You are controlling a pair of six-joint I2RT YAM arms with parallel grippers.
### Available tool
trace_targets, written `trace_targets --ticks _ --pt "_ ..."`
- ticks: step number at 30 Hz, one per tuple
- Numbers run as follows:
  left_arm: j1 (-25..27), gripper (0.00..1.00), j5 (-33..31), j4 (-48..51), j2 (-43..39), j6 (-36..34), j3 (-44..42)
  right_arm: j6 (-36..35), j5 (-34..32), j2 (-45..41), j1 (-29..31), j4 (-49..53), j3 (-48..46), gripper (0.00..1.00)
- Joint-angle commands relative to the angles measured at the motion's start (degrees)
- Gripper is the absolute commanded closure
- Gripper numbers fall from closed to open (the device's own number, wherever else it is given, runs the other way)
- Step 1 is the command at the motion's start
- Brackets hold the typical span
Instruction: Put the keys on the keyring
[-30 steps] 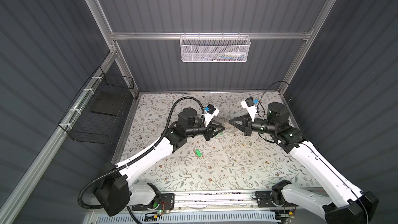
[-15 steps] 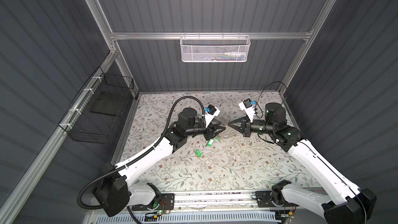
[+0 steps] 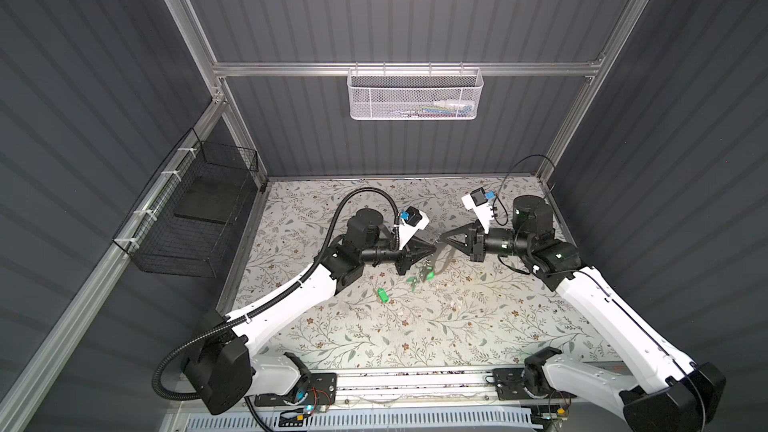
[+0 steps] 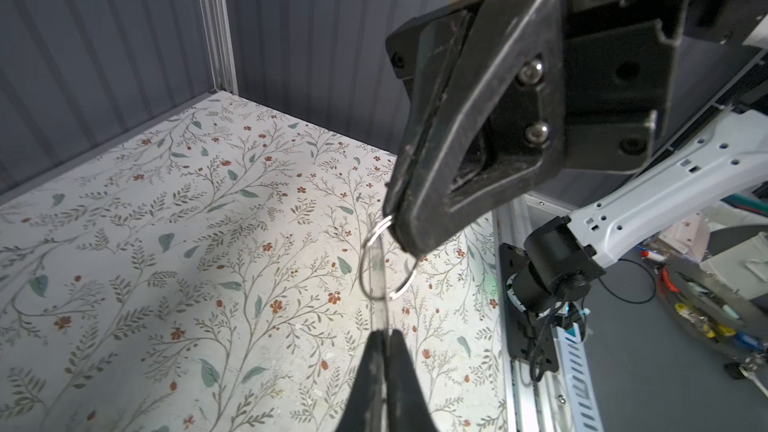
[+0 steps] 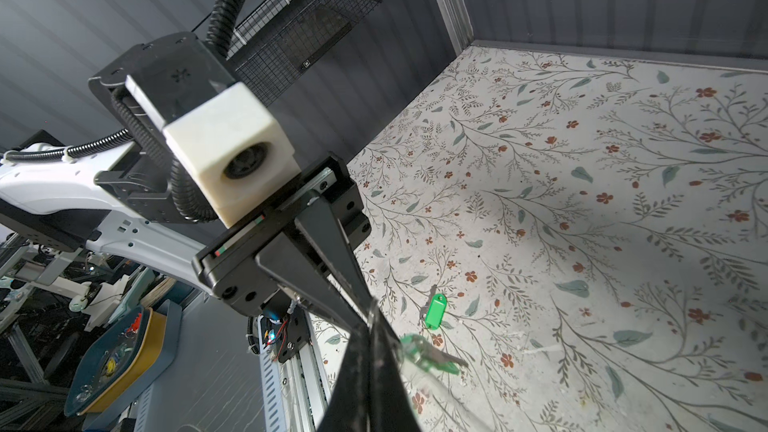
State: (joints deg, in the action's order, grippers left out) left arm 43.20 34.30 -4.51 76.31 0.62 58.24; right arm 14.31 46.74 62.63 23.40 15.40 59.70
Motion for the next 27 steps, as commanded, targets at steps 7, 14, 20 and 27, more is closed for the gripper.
trace_targets --ticks 7,14,20,27 --pt "0.4 1.0 -4.5 0.8 -1.6 -1.5 1.5 -3.7 -3.3 -1.6 0.4 5.3 1.8 1.0" --pt "0.5 1.0 -4.2 1.2 -1.9 -1.2 1.8 -4.5 -11.5 -3.1 0.7 5.3 0.8 0.99" --pt "1.6 1.0 -4.6 0.8 -1.0 -0.6 1.8 -2.1 -14.1 -5.0 2.0 -0.7 -1.8 0.97" --pt "3.2 1.0 -5.8 0.3 0.3 0.5 2.3 2.2 -15.0 -5.8 4.2 -8.2 -5.4 0.98"
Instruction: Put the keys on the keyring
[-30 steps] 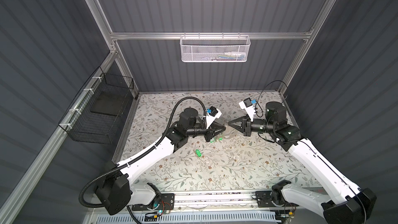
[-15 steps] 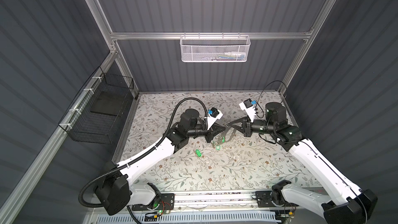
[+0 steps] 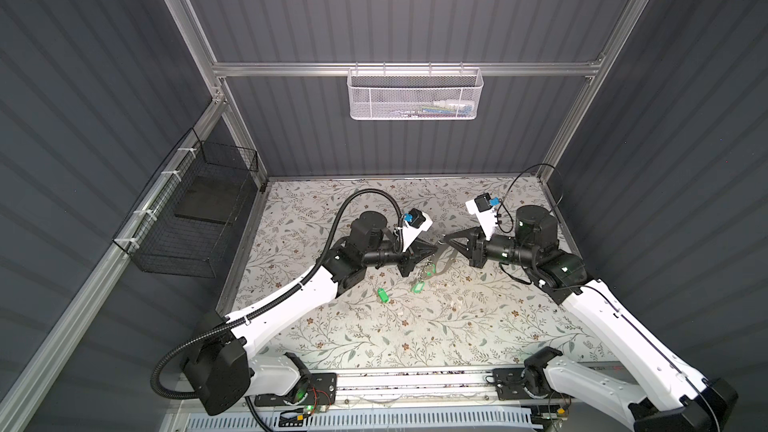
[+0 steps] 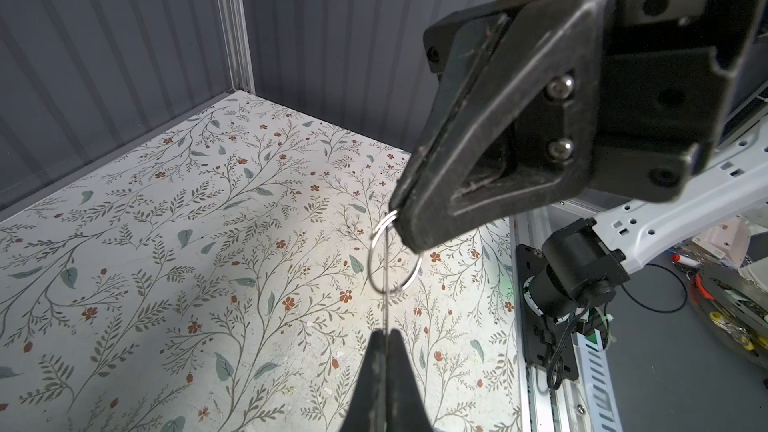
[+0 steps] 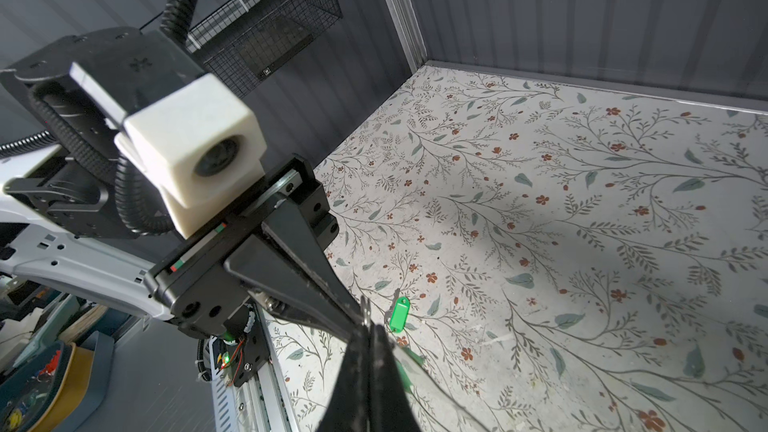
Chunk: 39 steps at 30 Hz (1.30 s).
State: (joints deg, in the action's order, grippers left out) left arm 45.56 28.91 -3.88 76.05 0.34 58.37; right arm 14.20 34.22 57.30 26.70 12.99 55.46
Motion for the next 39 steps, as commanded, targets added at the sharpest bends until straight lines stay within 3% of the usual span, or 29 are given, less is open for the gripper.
trace_targets --ticks 1,8,15,22,29,33,35,39 --pt "1.0 1.0 -0.7 -0.4 0.7 0.9 2.1 2.3 -3.4 -0.4 1.7 -6.0 -1.2 0.98" --pt "2.1 1.0 -2.5 -0.8 0.9 1.7 2.3 1.9 -13.1 -2.0 6.3 -8.7 -3.5 0.98" --pt "2.3 1.0 -3.1 -0.1 -0.3 1.6 2.4 -3.1 -24.9 -3.2 9.8 -6.5 -4.1 0.98" --pt "2.3 1.0 -2.7 -0.1 -0.5 1.6 2.5 -6.3 -31.0 -3.4 12.2 -4.7 -3.4 0.98" --pt "3.0 1.0 -1.7 -0.3 0.7 2.2 3.2 -3.7 -30.2 -3.1 13.6 -9.7 -5.7 0.97" --pt "3.0 0.92 -2.4 -1.0 -0.4 3.5 2.5 0.0 -28.6 -3.8 13.5 -16.1 -9.0 0.97" --pt "3.0 0.8 -3.1 -2.1 -1.8 5.0 1.5 1.8 -27.9 -4.3 13.4 -19.5 -10.5 0.97" --pt "3.0 0.75 -5.0 -6.2 -5.5 9.2 -1.7 4.7 -24.9 -4.8 12.7 -27.0 -13.6 0.97"
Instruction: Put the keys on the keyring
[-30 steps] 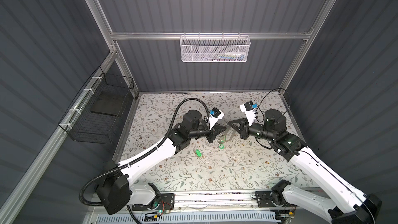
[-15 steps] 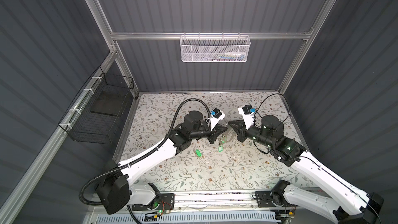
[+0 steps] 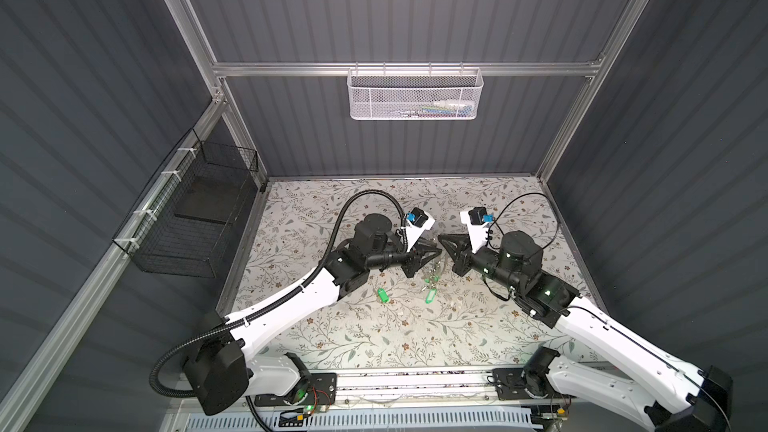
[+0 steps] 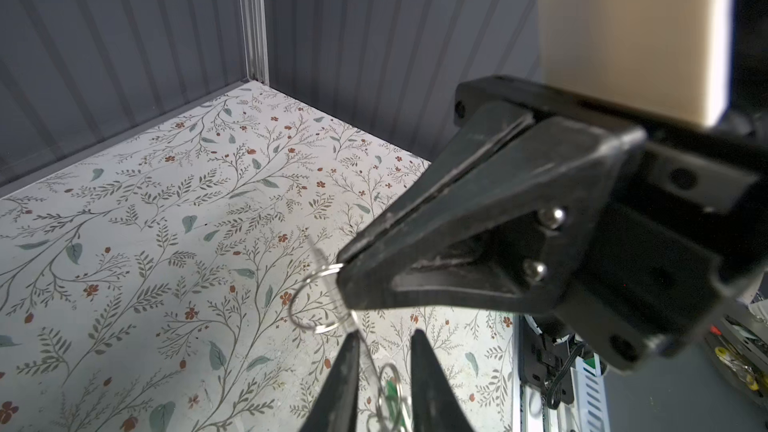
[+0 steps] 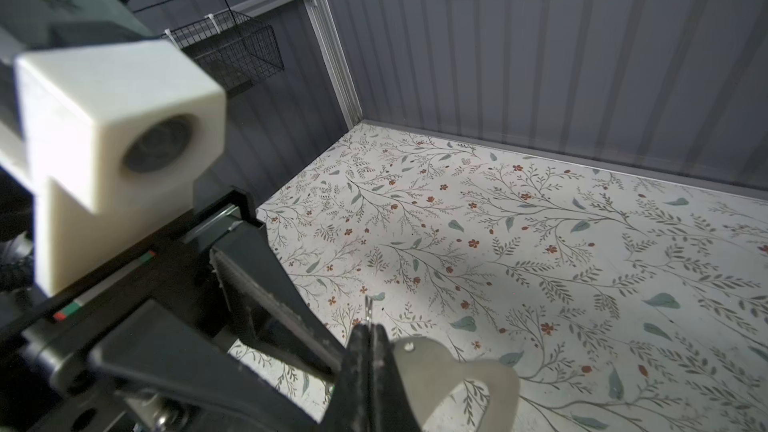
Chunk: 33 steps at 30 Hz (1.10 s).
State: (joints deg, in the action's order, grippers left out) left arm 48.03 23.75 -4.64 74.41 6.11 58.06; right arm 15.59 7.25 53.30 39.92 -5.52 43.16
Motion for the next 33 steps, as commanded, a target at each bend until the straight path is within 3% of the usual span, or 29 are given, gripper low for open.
trace_targets --ticks 1,7,9,19,25,33 --pt "0.6 0.75 -0.1 -6.7 -5.0 4.8 -2.2 3.9 2.7 -0.8 -0.8 -9.9 -1.8 0.97" --pt "0.2 0.78 -9.6 -9.0 -8.8 10.0 -4.2 8.3 7.4 -1.3 -3.5 -17.2 -4.3 0.97" --pt "-0.8 0.79 -10.0 -9.4 -8.4 11.8 -3.8 9.7 9.4 -1.3 -4.3 -18.8 -4.6 0.97" --pt "-7.4 0.79 3.3 -26.5 -3.9 27.1 -6.0 16.5 18.1 -0.8 -7.8 -27.1 -5.8 0.97" --pt "-7.4 0.79 10.2 -30.2 -0.4 29.6 -4.2 17.4 19.9 -0.1 -7.9 -28.0 -5.6 0.96" --pt "-7.5 0.82 13.4 -33.1 1.4 31.0 -4.1 17.3 20.5 0.4 -7.9 -27.6 -5.1 0.96"
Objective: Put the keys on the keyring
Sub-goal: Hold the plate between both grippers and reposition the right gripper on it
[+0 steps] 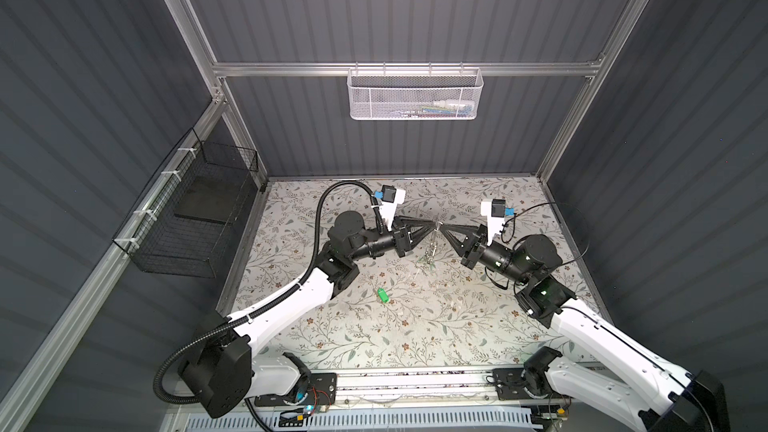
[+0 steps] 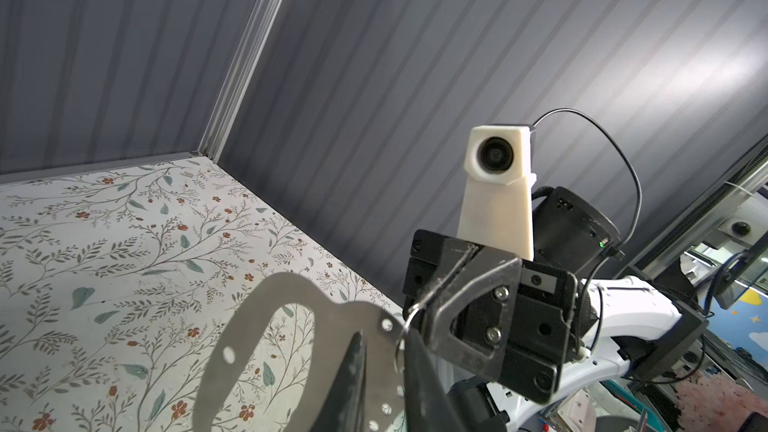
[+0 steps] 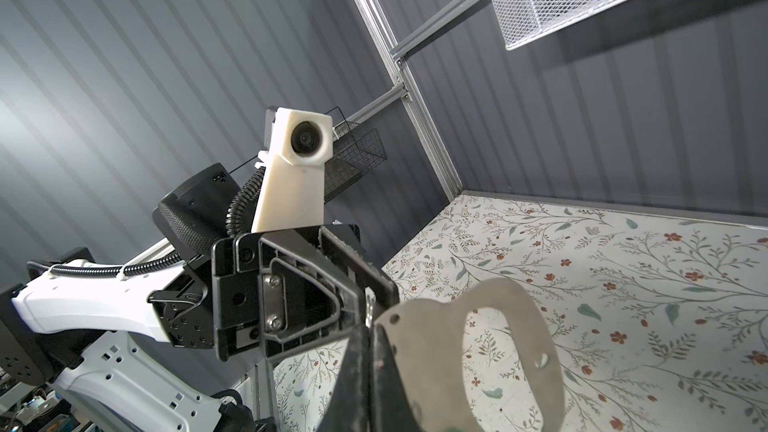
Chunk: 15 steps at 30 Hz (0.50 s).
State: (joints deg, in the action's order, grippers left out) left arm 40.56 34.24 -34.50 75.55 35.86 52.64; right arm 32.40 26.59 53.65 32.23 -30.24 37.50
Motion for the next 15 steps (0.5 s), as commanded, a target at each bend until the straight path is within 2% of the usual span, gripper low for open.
trace_targets --ticks 1,4,12,15 --pt "0.0 0.82 3.2 -3.7 0.3 1.3 1.2 0.5 1.3 0.1 -0.2 -2.9 0.5 0.96" --pt "0.0 0.84 3.6 -4.9 0.5 1.8 1.1 0.7 1.4 0.4 -0.2 -2.9 0.4 0.96" --pt "0.0 1.0 6.3 -6.4 1.5 2.6 1.4 0.6 1.8 0.5 -0.2 -2.8 0.5 0.96" --pt "0.1 1.0 7.2 -6.6 1.5 2.6 1.4 0.3 1.7 0.3 -0.2 -2.4 0.6 0.96"
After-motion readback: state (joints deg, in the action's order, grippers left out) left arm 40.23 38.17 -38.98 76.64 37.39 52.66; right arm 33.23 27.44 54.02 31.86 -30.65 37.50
